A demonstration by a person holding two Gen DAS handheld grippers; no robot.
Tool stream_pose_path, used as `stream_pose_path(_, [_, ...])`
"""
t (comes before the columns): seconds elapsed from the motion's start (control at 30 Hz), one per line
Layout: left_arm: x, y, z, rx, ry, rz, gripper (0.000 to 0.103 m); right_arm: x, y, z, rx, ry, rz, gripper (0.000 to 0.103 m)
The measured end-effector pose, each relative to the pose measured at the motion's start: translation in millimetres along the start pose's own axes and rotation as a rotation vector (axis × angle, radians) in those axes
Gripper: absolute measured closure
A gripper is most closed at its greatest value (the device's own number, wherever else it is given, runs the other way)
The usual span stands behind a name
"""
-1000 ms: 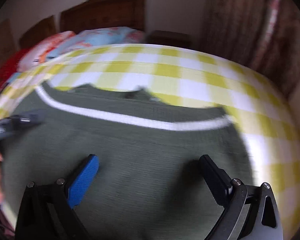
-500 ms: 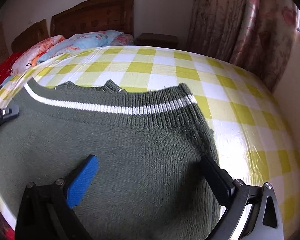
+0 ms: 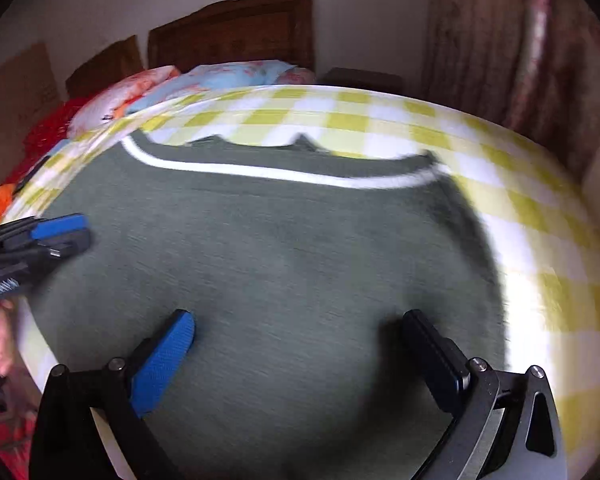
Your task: Fold small clothes
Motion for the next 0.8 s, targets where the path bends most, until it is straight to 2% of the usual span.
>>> stream_pose_path(0.03, [4.0,7.2,6.9,0.005,0.022,-0.009,0.062,3.0,6.5,-4.8,0.009,0.0,-0.012,0.0])
stream_pose_path(0.1, [12.7,18.4,18.1,0.003,0.054,-0.025,0.062,12.3,12.8,-15.9,0.081,0.014,-0.007,0.0])
stream_pose_path(0.17, [22.4,25.3,33.9,-0.051,0.091,-0.023,0.064,17.8,18.7,-23.6,0.099,-0.03,-0.012,0.0])
stream_pose_path(0.27, [23.9,35.6,33.9,-0.067,0.118,-0.029,0.064,17.2,27.2,-23.5,0.125,-0.081,-0.023,0.0])
stream_pose_path(0.33, [19.6,42.3,18.5,-0.078,0.073,-0.05,0.064,12.6,35.1,-3.6,0.076,-0.053,-0.06,0.0])
stream_pose_path(0.43, [20.0,40.4,-19.9,-0.061,-0.066,-0.055,0.062,11.5,37.5,35.5,0.011,0.043,-0.078,0.0])
stream_pose_path(0.53, [34.9,21.6,-36.1,-0.122,-0.171,-0.005,0.06,24.1,21.1,49.7,0.053,0.147,-0.026,0.0])
stream_pose_path(0.57, [34.4,23.2,-37.3,-0.138,-0.181,-0.035,0.056,28.7,19.4,47.9,0.042,0.144,-0.024,0.0])
stream_pose_path(0.63, [33.8,22.9,-33.1,-0.135,-0.167,-0.029,0.052,33.2,21.9,34.4,0.006,0.079,-0.025,0.0])
stream_pose_path(0.67, [33.7,22.5,-30.0,-0.128,-0.153,-0.023,0.046,34.4,22.8,27.8,0.0,0.055,-0.024,0.0])
stream_pose_path(0.7, [32.9,22.2,-25.3,-0.13,-0.135,-0.018,0.038,35.5,26.2,20.6,0.005,0.041,-0.028,0.0])
stream_pose_path(0.8, [34.8,22.8,-15.1,-0.14,-0.096,-0.019,0.026,39.8,38.4,14.0,0.048,0.073,-0.048,0.0])
Point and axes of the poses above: each gripper's, at about its wrist camera, not at the fingertips, and y roughly against the way its jaws point, z to its left, x to its underside, the point moved 9 cm from there along -y, roughly the way its jaws point, and after that the axes turned 3 degrees about -z, right-handed, at the moved point
